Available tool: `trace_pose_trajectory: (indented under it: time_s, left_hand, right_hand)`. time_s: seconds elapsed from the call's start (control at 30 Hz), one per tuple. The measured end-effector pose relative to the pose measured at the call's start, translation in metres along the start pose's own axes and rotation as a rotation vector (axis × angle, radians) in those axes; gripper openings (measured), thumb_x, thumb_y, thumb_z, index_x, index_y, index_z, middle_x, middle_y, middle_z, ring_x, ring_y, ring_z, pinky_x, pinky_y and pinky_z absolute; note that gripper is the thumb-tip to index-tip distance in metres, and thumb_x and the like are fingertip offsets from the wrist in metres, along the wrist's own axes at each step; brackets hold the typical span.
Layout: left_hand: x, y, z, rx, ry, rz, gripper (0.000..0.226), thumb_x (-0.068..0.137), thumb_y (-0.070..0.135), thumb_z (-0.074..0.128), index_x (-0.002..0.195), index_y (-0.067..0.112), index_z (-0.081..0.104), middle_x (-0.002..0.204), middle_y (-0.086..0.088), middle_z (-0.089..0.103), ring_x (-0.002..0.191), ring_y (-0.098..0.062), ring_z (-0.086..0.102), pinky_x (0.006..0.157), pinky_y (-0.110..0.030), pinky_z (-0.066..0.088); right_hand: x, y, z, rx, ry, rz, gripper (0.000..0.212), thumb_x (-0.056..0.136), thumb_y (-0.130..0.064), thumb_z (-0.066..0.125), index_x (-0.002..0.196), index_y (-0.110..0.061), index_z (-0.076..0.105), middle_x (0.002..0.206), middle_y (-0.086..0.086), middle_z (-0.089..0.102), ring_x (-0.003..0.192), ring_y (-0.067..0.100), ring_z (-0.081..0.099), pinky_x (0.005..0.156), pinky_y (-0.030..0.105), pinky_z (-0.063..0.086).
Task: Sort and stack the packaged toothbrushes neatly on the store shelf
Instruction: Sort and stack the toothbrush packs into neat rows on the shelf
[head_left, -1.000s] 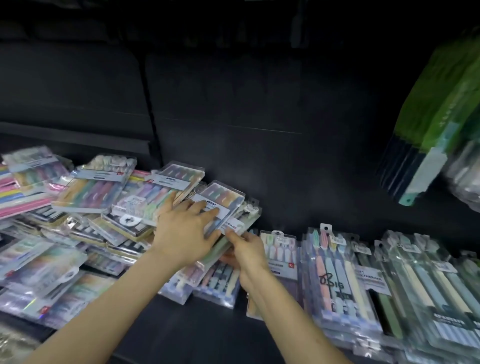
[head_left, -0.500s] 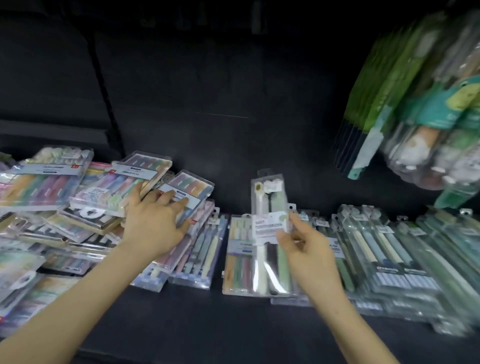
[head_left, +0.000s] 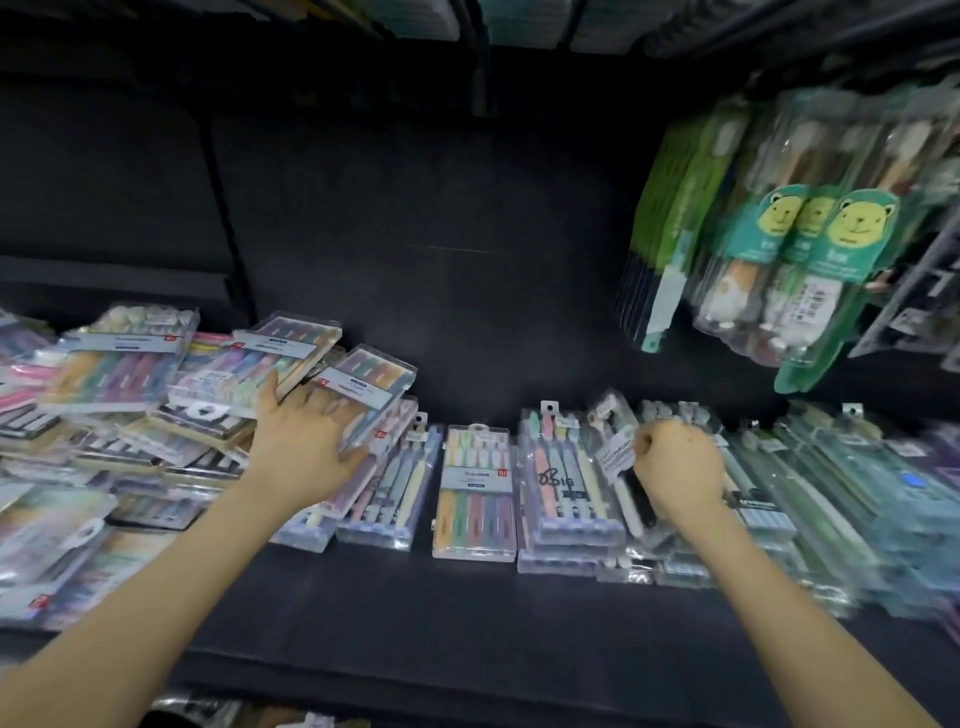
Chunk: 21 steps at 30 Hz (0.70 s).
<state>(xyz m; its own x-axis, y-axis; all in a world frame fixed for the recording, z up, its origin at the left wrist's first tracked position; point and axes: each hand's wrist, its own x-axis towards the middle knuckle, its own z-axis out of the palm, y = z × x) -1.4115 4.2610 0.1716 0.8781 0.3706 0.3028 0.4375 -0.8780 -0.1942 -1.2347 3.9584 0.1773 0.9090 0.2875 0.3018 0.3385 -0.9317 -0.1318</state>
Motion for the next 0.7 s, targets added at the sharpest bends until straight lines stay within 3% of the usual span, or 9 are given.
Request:
trace_pose_trajectory:
  time_s: [0.13, 0.2, 0.27, 0.33, 0.4, 0.47, 0.53, 0.63, 0.7]
  left_hand:
    - [-0.015, -0.005, -0.005, 0.012, 0.034, 0.027, 0.062, 0.082, 0.067, 0.041, 0.124, 0.028, 0.064, 0.124, -0.008, 0.063, 0.122, -0.029, 0.053, 0.113, -0.060, 0.001]
    - [-0.021, -0.008, -0.007, -0.049, 0.082, 0.045, 0.065, 0.078, 0.063, 0.034, 0.114, 0.023, 0.071, 0.114, -0.013, 0.067, 0.110, -0.035, 0.061, 0.109, -0.064, 0.017]
    - [-0.027, -0.012, -0.008, -0.114, 0.199, 0.062, 0.059, 0.078, 0.055, 0.038, 0.102, 0.016, 0.075, 0.107, -0.017, 0.068, 0.101, -0.038, 0.064, 0.100, -0.064, 0.034]
    - [-0.028, -0.018, -0.011, -0.162, 0.308, 0.047, 0.054, 0.080, 0.048, 0.041, 0.099, 0.010, 0.075, 0.105, -0.018, 0.068, 0.097, -0.039, 0.064, 0.094, -0.060, 0.041]
    - [-0.028, -0.027, -0.013, -0.191, 0.361, -0.040, 0.053, 0.083, 0.045, 0.039, 0.102, 0.008, 0.073, 0.108, -0.021, 0.066, 0.098, -0.041, 0.062, 0.092, -0.057, 0.042]
    - [-0.026, -0.039, -0.013, -0.218, 0.358, -0.185, 0.059, 0.085, 0.047, 0.035, 0.109, 0.005, 0.070, 0.113, -0.026, 0.063, 0.100, -0.044, 0.060, 0.093, -0.055, 0.041]
    - [-0.019, -0.055, -0.013, -0.282, 0.277, -0.364, 0.066, 0.087, 0.052, 0.031, 0.120, 0.005, 0.065, 0.119, -0.029, 0.059, 0.107, -0.046, 0.055, 0.095, -0.052, 0.038]
    - [-0.004, -0.078, -0.015, -0.421, 0.095, -0.589, 0.065, 0.092, 0.057, 0.041, 0.137, 0.010, 0.049, 0.129, -0.027, 0.052, 0.119, -0.042, 0.047, 0.098, -0.045, 0.036]
    - [0.008, -0.089, -0.017, -0.522, -0.006, -0.661, 0.072, 0.087, 0.059, 0.052, 0.140, 0.011, 0.043, 0.120, -0.021, 0.060, 0.116, -0.038, 0.052, 0.092, -0.039, 0.041]
  right_hand:
    - [-0.001, -0.004, 0.002, -0.304, -0.067, -0.086, 0.018, 0.083, -0.005, 0.051, 0.076, -0.019, 0.059, 0.065, -0.004, 0.050, 0.072, 0.017, 0.051, 0.065, 0.023, 0.038]
    - [-0.004, -0.005, 0.000, -0.354, -0.094, -0.116, 0.017, 0.083, -0.008, 0.051, 0.074, -0.021, 0.051, 0.073, -0.004, 0.058, 0.088, 0.018, 0.057, 0.087, 0.028, 0.037]
    - [-0.010, -0.016, -0.002, -0.372, -0.042, -0.120, 0.016, 0.080, -0.007, 0.055, 0.070, -0.019, 0.051, 0.071, -0.002, 0.059, 0.093, 0.021, 0.058, 0.090, 0.034, 0.035]
    - [-0.019, -0.037, -0.005, -0.150, 0.109, -0.181, 0.015, 0.070, 0.002, 0.061, 0.061, -0.009, 0.060, 0.060, 0.007, 0.059, 0.077, 0.030, 0.061, 0.080, 0.039, 0.040]
    - [-0.031, -0.068, -0.003, 0.239, 0.241, -0.282, 0.012, 0.078, -0.002, 0.062, 0.071, -0.004, 0.071, 0.064, 0.013, 0.066, 0.067, 0.034, 0.063, 0.069, 0.039, 0.046]
    - [-0.039, -0.110, -0.003, 0.583, -0.004, -0.283, 0.023, 0.094, -0.024, 0.056, 0.105, -0.011, 0.072, 0.084, 0.002, 0.072, 0.079, 0.022, 0.066, 0.070, 0.032, 0.048]
    - [-0.044, -0.153, 0.001, 0.783, -0.309, -0.225, 0.040, 0.094, -0.043, 0.053, 0.123, -0.016, 0.062, 0.090, -0.008, 0.068, 0.082, 0.008, 0.061, 0.072, 0.026, 0.046]
    - [-0.043, -0.205, 0.018, 0.896, -0.539, -0.140, 0.066, 0.090, -0.058, 0.052, 0.136, -0.011, 0.049, 0.125, 0.008, 0.062, 0.107, 0.022, 0.062, 0.087, 0.034, 0.050]
    - [-0.043, -0.230, 0.031, 1.029, -0.632, -0.030, 0.068, 0.085, -0.060, 0.058, 0.124, -0.004, 0.055, 0.119, 0.020, 0.062, 0.099, 0.031, 0.064, 0.082, 0.041, 0.053]
